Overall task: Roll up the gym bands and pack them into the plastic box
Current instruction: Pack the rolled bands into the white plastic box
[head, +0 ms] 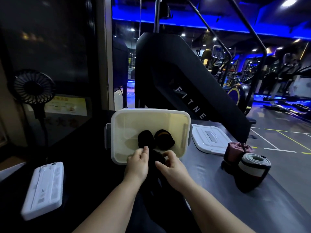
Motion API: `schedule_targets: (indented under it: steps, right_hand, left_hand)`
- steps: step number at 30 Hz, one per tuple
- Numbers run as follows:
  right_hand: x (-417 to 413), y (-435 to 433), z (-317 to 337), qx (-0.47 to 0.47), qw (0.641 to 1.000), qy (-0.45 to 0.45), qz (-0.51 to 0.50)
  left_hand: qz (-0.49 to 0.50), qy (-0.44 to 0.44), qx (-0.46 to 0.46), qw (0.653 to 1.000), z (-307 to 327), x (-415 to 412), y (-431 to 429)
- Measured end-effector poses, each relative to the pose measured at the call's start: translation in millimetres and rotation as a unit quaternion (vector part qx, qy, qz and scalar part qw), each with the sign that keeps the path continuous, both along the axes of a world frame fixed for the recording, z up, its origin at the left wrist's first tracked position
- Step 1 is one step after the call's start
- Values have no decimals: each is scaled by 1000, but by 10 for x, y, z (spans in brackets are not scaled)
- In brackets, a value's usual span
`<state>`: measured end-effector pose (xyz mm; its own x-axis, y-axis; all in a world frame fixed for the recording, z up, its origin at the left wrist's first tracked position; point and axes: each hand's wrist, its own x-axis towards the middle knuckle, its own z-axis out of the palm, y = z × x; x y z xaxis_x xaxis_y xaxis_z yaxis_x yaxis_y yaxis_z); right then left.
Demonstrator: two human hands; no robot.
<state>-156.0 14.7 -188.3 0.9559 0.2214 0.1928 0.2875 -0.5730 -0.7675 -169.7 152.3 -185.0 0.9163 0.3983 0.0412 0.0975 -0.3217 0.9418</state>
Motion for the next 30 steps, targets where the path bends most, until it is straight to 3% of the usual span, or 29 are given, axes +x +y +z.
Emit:
schedule_targets:
  steps: [8,16,22,30]
  right_hand:
    - [44,180,132,2,998,-16,55]
    - [270,411,109,-126,985,-95,76]
    - [472,537,72,-216,953,-200,74]
    - [726,631,9,-252,925,-283,37]
  left_hand:
    - [44,-88,1,995,55,-26,138]
    - [89,-105,29,990,44,35,263]
    - [92,-64,63,992,7,196,341]
    - [103,54,249,961,-68,441,393]
